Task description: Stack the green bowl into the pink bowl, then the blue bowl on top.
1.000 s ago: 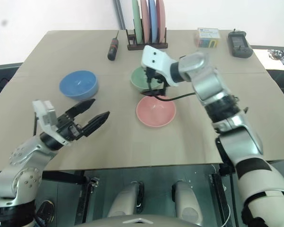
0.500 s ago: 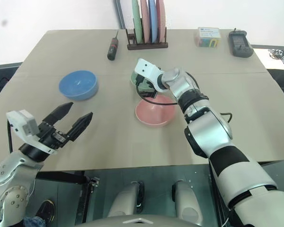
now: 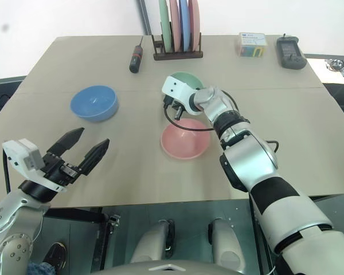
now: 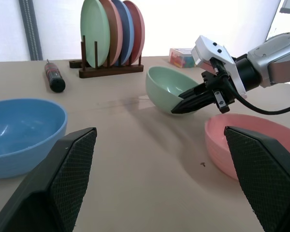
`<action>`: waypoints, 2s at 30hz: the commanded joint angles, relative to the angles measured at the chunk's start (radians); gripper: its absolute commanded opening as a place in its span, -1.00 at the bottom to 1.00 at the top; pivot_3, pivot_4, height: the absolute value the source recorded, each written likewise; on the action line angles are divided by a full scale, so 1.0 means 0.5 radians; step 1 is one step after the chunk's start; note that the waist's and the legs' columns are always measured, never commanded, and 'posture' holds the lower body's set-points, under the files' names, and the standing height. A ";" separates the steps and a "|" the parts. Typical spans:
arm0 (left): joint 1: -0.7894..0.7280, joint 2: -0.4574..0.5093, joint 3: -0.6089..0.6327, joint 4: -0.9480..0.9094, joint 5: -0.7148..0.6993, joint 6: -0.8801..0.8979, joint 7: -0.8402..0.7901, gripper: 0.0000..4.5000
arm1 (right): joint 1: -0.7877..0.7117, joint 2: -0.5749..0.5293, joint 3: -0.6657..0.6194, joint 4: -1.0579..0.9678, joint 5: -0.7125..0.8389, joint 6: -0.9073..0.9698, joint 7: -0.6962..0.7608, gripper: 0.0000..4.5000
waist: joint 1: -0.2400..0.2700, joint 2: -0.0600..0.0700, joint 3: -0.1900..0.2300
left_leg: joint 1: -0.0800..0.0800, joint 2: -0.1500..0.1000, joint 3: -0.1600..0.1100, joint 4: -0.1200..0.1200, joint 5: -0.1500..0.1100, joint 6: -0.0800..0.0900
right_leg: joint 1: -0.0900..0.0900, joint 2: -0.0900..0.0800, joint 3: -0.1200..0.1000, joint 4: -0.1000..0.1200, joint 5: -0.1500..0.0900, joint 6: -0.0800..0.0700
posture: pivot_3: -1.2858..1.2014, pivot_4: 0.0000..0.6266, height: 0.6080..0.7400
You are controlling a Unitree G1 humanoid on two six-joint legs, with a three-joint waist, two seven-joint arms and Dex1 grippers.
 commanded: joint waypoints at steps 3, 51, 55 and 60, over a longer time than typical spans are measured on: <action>-0.027 0.031 0.036 -0.044 -0.020 -0.031 -0.020 1.00 | -0.112 -0.065 -0.025 -0.248 0.023 -0.190 0.279 -0.97 | 0.000 0.000 0.000 | 0.000 0.000 0.000 0.000 0.000 0.000 | 0.000 0.000 0.000 0.000 0.000 0.000 | 0.03 -0.52 1.00; -1.434 0.630 -0.680 1.592 1.143 0.011 -0.086 1.00 | 1.409 -1.255 -1.129 -3.326 1.689 1.774 0.748 0.26 | 0.016 -0.002 0.000 | -0.001 0.000 -0.002 0.005 0.000 0.000 | 0.003 0.000 -0.003 0.001 0.000 0.002 | 0.03 -0.52 1.00; -1.588 0.632 -0.747 1.805 1.238 -0.045 -0.116 1.00 | 1.455 -1.312 -1.144 -3.316 1.729 1.736 0.684 0.26 | 0.016 -0.002 0.000 | -0.001 -0.001 -0.002 0.005 0.000 0.000 | 0.003 0.000 -0.003 0.001 0.000 0.002 | 0.03 -0.52 1.00; -1.764 0.594 -0.846 2.091 1.319 -0.204 -0.220 1.00 | 1.468 -1.345 -1.110 -3.308 1.776 1.688 0.620 0.26 | 0.017 -0.002 0.000 | -0.002 -0.001 -0.002 0.005 0.000 0.000 | 0.003 0.000 -0.003 0.001 0.000 0.002 | 0.03 -0.52 1.00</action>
